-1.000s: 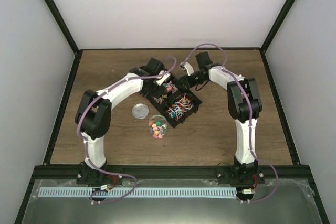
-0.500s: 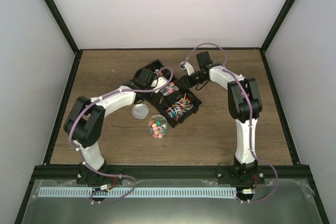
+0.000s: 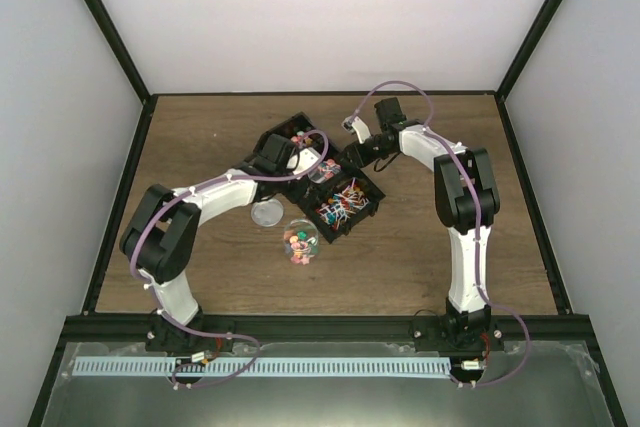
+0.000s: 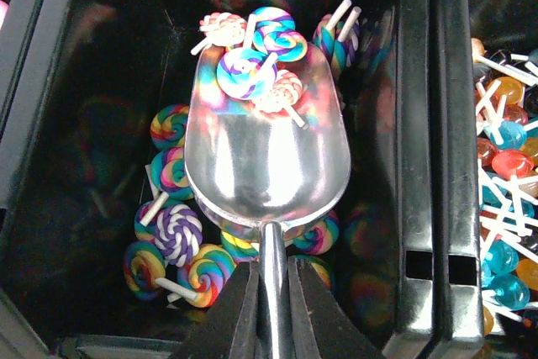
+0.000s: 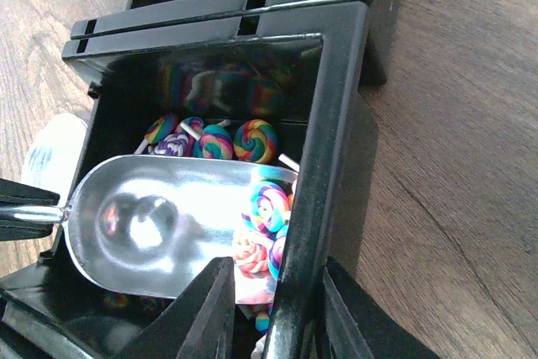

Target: Pack the candies

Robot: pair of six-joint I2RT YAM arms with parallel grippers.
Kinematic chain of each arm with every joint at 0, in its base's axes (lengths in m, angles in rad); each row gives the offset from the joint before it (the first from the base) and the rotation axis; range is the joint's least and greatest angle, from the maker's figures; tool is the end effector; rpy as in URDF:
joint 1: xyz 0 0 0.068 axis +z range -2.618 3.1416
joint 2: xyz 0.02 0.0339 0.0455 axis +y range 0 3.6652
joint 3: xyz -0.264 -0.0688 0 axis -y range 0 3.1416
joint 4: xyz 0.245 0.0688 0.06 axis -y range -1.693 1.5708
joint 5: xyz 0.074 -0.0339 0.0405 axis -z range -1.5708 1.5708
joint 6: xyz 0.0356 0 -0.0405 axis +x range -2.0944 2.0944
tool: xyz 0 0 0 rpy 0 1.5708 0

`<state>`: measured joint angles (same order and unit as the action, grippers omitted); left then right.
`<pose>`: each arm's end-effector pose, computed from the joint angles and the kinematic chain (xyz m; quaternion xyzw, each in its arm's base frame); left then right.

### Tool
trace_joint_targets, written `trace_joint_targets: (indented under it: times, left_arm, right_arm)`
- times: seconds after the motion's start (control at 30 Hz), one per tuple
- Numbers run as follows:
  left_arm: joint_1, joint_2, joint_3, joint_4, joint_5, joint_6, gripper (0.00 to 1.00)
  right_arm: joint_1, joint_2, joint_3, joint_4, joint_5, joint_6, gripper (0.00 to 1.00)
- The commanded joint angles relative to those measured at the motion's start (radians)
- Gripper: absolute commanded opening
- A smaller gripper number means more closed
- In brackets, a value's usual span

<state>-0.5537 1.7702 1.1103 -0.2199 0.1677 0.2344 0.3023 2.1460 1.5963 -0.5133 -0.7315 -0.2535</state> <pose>0.3134 -0.2008 0.1854 0.3862 0.8549 -0.1314 0.3207 0.4251 0.1575 0.1704 -0.3344 0.8446 0.3518 0.2260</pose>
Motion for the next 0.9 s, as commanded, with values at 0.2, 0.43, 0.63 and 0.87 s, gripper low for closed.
trace_joint_targets:
  times: [0.2,0.43,0.63,0.87]
  left_arm:
    - [0.013,-0.026,-0.024,0.139,0.081,-0.005,0.04]
    - [0.063,-0.141,-0.154,0.159,0.109,-0.006,0.04]
    - [0.091,-0.177,-0.212,0.214,0.128,-0.007,0.04]
    - [0.108,-0.267,-0.248,0.262,0.155,0.011,0.04]
  right_arm:
    - [0.019,0.025,0.018,-0.067,0.002,-0.063,0.27]
    - [0.005,0.047,0.068,-0.093,0.026,-0.07,0.3]
    - [-0.003,0.047,0.101,-0.112,0.024,-0.092,0.47]
    - [-0.005,0.053,0.134,-0.152,0.05,-0.123,0.65]
